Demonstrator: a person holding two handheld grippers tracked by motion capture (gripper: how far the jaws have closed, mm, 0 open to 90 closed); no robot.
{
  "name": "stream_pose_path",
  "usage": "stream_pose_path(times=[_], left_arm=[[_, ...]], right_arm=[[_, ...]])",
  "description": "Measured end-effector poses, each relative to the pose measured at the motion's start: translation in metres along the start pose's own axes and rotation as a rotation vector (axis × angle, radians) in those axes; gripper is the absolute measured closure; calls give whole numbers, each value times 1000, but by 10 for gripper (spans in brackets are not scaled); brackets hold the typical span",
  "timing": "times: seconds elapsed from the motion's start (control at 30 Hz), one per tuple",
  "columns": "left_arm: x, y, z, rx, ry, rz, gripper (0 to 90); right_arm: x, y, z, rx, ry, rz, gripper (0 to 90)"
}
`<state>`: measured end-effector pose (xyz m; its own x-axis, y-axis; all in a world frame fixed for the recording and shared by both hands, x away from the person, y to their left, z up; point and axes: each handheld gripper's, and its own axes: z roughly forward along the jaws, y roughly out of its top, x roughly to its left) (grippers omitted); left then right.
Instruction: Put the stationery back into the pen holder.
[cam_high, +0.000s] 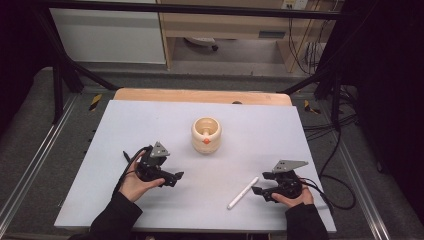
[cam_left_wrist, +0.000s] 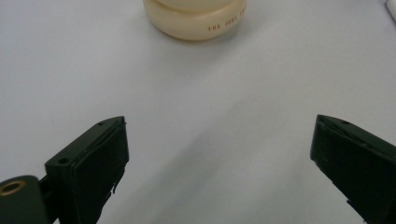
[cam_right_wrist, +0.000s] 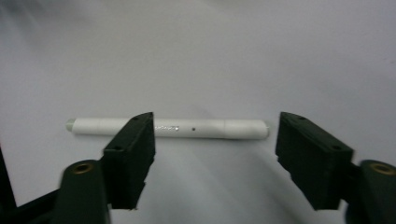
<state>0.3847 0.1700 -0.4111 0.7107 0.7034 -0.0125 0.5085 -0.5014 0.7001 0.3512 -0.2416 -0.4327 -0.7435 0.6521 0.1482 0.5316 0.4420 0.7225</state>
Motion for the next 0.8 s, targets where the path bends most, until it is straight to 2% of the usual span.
stream_pose_path(times=[0.17,0.37,0.57,0.73,0.8], left_arm=[[-2,-10,3,15,-11,7,42],[-4,-14,7,14,-7,10,41],[-3,-16,7,18,-20,2,41],[-3,-17,7,21,-19,1,41],[-3,-17,7,22,-21,0,41]], right_arm=[[4,-1,1,8,10,-8,483],[9,-2,6,4,37,1,602],[12,-3,7,4,50,11,722],[14,-4,10,27,54,10,810],[15,-4,12,37,62,28,844]])
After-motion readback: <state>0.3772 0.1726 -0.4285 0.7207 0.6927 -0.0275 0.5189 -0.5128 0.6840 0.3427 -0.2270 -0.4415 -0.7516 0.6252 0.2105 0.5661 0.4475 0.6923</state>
